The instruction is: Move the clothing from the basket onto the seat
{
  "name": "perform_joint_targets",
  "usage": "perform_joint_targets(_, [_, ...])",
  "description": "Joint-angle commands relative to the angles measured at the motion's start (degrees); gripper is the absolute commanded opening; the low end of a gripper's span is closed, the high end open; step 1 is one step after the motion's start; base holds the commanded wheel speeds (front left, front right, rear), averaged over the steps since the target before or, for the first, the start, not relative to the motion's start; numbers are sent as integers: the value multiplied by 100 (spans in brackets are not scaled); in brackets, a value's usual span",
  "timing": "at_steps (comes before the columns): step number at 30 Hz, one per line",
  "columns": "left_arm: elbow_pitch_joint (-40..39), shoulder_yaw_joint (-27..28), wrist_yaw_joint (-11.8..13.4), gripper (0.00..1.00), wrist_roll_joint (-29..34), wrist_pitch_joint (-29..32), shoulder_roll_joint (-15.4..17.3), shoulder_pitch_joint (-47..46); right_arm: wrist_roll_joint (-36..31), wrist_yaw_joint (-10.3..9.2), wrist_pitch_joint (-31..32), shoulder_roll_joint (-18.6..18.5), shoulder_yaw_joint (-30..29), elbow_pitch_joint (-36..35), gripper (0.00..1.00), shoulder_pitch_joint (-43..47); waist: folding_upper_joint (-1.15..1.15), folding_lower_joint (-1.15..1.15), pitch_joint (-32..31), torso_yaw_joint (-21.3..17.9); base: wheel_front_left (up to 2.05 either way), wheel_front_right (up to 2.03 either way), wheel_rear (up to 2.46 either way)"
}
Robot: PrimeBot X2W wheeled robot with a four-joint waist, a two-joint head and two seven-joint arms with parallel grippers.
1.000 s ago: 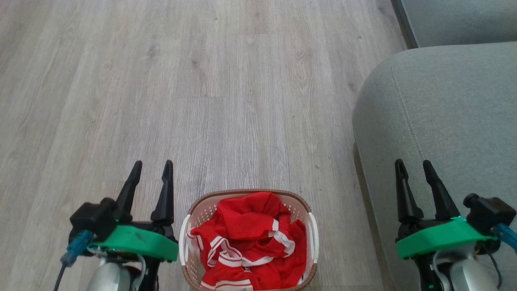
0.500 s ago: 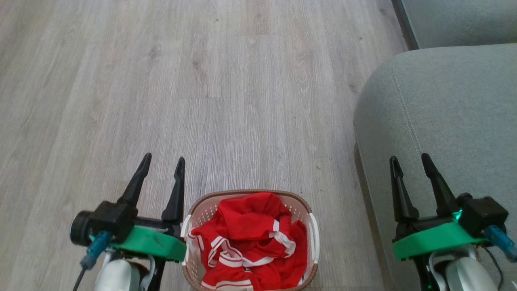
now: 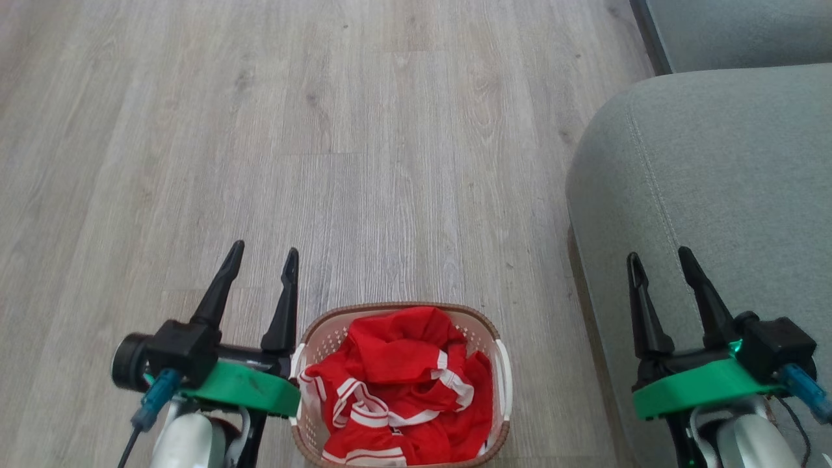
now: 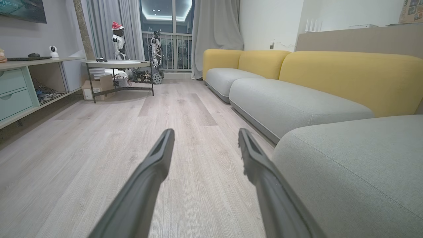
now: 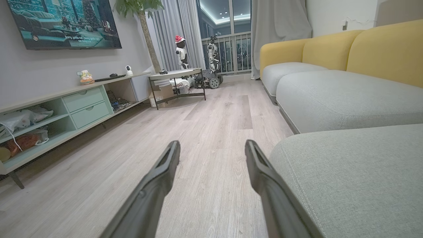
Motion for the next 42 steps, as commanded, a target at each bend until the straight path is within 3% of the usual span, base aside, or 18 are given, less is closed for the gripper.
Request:
perform_joint_targets(1, [-192,184,-6,100,36,-56,58,-292,-12,-1,-53,-36,131,-230,100,-160,0,0,-4,-4,0,0,0])
perform_joint_targets(22, [-110,172,9,100,-16,-56,54,-465,-12,-1,-54,-15,104,-407,100,-360,0,0,476,-231,0,0,0])
perform_joint_targets(42, [697,60,-76,100,-90,-56,162,-1376,-35,-1,-54,106,-55,-849,100,-1110,0,0,2070,-661,0,0,0])
